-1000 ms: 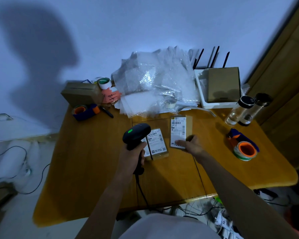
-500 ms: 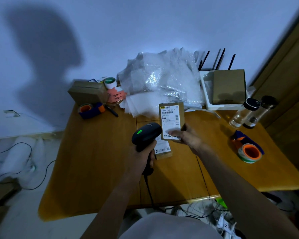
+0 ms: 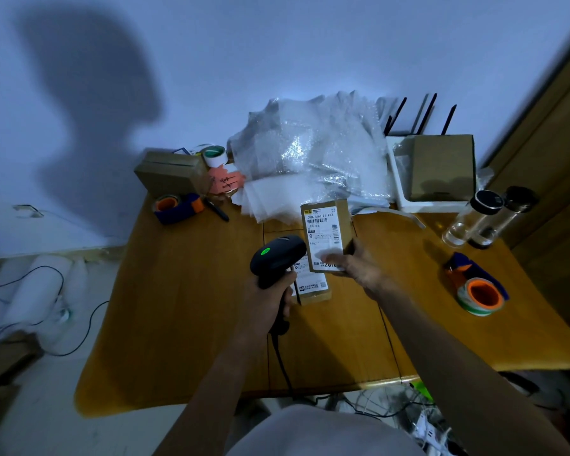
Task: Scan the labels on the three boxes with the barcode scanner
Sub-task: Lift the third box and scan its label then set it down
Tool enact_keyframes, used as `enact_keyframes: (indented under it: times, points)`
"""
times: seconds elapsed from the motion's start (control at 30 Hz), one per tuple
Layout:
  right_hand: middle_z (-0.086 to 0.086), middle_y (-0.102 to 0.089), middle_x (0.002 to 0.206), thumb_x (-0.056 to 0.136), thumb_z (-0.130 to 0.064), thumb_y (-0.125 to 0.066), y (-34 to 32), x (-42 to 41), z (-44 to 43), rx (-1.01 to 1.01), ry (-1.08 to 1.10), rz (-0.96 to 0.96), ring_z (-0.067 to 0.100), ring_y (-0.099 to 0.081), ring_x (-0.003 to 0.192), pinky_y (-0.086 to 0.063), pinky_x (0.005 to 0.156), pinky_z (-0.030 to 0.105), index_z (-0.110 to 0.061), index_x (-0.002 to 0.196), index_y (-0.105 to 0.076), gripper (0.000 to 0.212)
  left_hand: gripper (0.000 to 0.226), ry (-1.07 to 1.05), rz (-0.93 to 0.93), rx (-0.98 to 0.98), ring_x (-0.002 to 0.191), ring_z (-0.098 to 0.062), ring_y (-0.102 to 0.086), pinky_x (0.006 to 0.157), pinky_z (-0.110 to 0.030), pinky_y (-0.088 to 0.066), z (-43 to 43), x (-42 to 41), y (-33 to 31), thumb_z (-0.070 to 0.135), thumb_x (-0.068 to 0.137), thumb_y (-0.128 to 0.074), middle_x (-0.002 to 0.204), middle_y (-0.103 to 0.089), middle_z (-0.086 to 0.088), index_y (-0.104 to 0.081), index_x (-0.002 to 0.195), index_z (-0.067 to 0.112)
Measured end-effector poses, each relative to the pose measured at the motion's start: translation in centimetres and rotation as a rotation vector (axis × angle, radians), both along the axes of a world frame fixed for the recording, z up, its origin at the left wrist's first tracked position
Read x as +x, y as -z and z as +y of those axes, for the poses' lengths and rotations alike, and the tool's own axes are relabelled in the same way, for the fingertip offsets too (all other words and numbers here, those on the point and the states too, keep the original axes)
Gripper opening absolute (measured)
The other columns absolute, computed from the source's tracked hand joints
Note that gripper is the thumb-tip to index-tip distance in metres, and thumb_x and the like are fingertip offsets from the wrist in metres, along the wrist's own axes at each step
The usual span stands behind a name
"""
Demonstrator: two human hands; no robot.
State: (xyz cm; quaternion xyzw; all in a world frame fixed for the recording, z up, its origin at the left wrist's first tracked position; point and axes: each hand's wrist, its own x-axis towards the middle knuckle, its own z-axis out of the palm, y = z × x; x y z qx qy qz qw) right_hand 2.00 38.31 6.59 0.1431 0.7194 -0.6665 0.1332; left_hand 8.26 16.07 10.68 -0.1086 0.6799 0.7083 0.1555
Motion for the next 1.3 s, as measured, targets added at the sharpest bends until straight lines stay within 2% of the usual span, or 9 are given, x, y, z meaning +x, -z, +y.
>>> enact_keyframes:
  times: [0.27,0.37,0.57,0.83,1.3]
  points:
    - [0.002,-0.074,0.121,0.075,-0.026,-0.089,0.6,0.1,-0.1,0.006,-0.007,-0.001,0.021,-0.073,0.109,-0.06,0.093,0.046,-0.015,0.132,-0.053,0.069,0.032,-0.011,-0.031,0.037,0.041,-0.015,-0.047,0.05,-0.03,-0.043,0.0,0.1,-0.2,0.022,0.093,-0.071,0.051,-0.053,-0.001,-0.058,0.065,0.014]
    - [0.002,-0.073,0.119,0.077,-0.022,-0.088,0.7,0.1,-0.1,0.0,0.003,-0.003,0.021,-0.072,0.108,-0.061,0.087,0.038,-0.014,0.129,-0.051,0.064,0.03,-0.006,-0.033,0.057,0.041,-0.016,-0.047,0.05,-0.029,-0.044,-0.1,0.2,-0.2,0.022,0.093,-0.071,0.052,-0.052,-0.001,-0.058,0.067,0.013]
    - [0.002,-0.072,0.121,0.078,-0.022,-0.087,0.7,-0.1,-0.1,-0.008,0.004,-0.012,0.021,-0.072,0.107,-0.06,0.08,0.033,-0.014,0.13,-0.051,0.064,0.033,0.0,-0.038,0.045,0.041,-0.017,-0.047,0.052,-0.031,-0.044,-0.1,-0.1,-0.3,0.024,0.092,-0.071,0.051,-0.052,-0.002,-0.057,0.064,0.013]
    - [0.004,-0.071,0.124,0.077,-0.021,-0.087,1.3,-0.4,0.2,-0.008,0.003,-0.007,0.022,-0.072,0.109,-0.061,0.085,0.038,-0.014,0.132,-0.05,0.067,0.03,0.0,-0.042,0.036,0.042,-0.015,-0.046,0.049,-0.028,-0.043,0.0,0.0,-0.6,0.022,0.093,-0.07,0.051,-0.051,-0.001,-0.057,0.067,0.014]
    - [0.007,-0.072,0.12,0.083,-0.023,-0.082,2.2,-0.4,0.7,0.014,0.043,-0.038,0.022,-0.074,0.102,-0.059,0.072,0.028,-0.009,0.132,-0.051,0.059,0.029,-0.023,-0.043,0.035,0.041,-0.016,-0.046,0.05,-0.03,-0.043,0.0,-0.2,-0.4,0.021,0.093,-0.071,0.053,-0.052,-0.002,-0.058,0.067,0.014]
